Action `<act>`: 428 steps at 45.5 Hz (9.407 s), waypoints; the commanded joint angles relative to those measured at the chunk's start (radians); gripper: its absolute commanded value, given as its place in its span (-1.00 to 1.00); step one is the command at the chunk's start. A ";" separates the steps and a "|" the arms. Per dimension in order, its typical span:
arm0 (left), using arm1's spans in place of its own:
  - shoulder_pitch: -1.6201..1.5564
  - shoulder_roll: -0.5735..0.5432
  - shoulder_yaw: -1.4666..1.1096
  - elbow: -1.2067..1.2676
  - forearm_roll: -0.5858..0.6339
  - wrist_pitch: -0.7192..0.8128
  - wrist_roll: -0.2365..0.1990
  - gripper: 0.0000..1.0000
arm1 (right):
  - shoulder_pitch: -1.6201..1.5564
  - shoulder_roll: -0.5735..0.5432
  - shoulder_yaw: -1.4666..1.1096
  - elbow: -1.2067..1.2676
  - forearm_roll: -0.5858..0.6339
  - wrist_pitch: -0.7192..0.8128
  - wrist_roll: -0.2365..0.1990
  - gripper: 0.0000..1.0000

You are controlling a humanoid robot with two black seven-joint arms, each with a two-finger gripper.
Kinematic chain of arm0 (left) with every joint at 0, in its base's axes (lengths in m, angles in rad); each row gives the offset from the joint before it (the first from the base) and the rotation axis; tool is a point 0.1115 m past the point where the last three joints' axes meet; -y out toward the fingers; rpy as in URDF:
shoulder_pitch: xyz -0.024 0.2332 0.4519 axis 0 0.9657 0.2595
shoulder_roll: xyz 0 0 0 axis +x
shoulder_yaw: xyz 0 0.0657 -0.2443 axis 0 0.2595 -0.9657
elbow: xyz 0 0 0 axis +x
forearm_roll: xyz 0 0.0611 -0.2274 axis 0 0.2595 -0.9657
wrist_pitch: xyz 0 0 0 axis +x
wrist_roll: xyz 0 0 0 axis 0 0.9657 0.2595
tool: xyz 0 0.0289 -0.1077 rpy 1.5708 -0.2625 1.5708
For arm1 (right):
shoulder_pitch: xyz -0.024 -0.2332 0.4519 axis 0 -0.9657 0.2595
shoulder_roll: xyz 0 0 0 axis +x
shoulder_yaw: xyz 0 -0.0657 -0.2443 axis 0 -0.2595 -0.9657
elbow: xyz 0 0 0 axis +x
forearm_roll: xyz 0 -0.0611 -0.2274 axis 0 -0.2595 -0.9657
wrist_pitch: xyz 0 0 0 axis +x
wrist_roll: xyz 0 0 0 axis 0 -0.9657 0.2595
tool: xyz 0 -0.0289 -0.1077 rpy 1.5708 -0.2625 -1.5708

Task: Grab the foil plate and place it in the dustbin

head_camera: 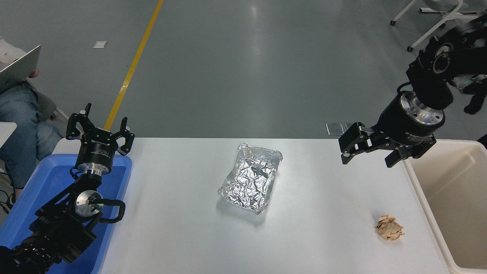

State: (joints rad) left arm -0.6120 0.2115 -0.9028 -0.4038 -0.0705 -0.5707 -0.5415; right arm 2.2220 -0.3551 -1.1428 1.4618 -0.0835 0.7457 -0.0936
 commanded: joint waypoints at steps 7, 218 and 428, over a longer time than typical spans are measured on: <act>0.000 0.000 -0.001 0.000 0.000 0.000 0.000 0.98 | -0.002 0.119 0.018 -0.046 0.011 -0.002 0.002 1.00; 0.000 0.002 -0.001 -0.001 0.000 -0.002 0.000 0.98 | -0.628 0.153 0.568 -0.646 -0.133 -0.261 0.008 -1.00; 0.002 0.000 -0.001 0.000 0.000 0.000 0.000 0.98 | -0.194 -0.013 0.002 -0.078 0.051 -0.279 0.000 1.00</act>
State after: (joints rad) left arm -0.6116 0.2120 -0.9035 -0.4039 -0.0707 -0.5704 -0.5415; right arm 1.7929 -0.3257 -1.0894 1.1142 -0.0311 0.4113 -0.0916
